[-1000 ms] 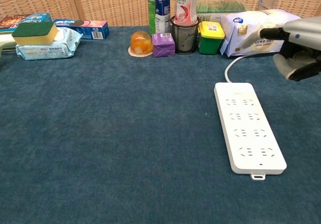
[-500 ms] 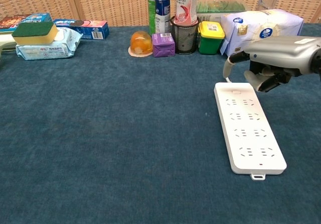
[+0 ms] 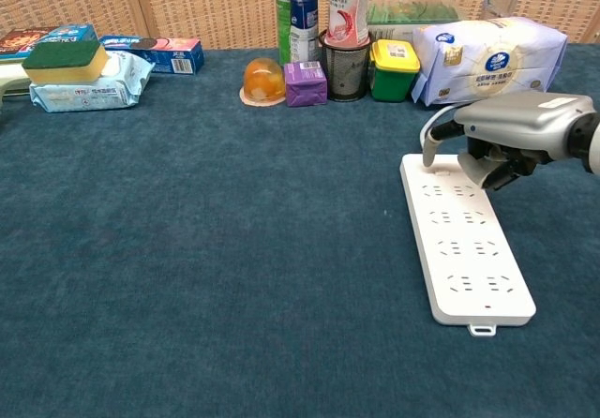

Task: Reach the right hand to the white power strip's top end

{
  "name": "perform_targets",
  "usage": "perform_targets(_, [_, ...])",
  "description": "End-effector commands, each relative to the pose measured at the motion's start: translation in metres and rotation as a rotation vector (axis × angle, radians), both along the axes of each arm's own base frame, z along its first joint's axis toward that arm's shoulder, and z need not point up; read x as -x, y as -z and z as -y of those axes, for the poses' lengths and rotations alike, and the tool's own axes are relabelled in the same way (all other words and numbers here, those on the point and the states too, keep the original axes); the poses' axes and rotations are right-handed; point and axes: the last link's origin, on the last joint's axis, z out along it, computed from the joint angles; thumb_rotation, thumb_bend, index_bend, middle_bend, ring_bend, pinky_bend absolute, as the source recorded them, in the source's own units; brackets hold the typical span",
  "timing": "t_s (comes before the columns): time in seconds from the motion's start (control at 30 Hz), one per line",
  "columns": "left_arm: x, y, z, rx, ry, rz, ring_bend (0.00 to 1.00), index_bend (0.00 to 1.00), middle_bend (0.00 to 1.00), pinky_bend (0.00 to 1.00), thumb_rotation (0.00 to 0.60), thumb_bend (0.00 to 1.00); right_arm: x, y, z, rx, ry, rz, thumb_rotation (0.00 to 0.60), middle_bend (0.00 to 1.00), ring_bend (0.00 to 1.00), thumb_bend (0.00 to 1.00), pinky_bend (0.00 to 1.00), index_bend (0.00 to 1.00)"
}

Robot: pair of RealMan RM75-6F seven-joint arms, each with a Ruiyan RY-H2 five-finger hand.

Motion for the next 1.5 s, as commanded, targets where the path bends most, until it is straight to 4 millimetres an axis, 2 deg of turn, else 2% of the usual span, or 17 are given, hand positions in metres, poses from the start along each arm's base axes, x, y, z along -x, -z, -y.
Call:
perform_targets(0.03, [0.000,0.000,0.000,-0.002,0.000,0.000,0.00,0.00,0.00,0.01,0.600,0.12,0.001,0.002,0.001,0.002,0.007,-0.002,0.600,0.91,1.00,0.90,1.00,0.29])
perform_targets(0.6, [0.001,-0.001,0.000,-0.002,0.000,0.003,0.00,0.00,0.00,0.01,0.600,0.12,0.003,-0.005,0.000,0.023,-0.001,-0.002,0.600,0.91,1.00,0.90,1.00,0.31])
perform_targets(0.87, [0.000,-0.001,0.001,0.000,0.003,0.002,0.00,0.00,0.00,0.01,0.600,0.12,0.010,0.001,-0.004,0.007,0.006,-0.018,0.600,0.91,1.00,0.90,1.00,0.31])
perform_targets(1.23, [0.001,-0.002,0.000,0.000,0.001,0.007,0.00,0.00,0.00,0.01,0.600,0.12,0.007,-0.002,0.001,0.024,0.000,-0.021,0.600,0.91,1.00,0.90,1.00,0.32])
perform_targets(1.5, [0.002,-0.003,0.001,-0.004,0.001,0.011,0.00,0.00,0.00,0.01,0.600,0.12,0.008,0.005,-0.002,0.006,0.009,-0.033,0.600,0.91,1.00,0.90,1.00,0.33])
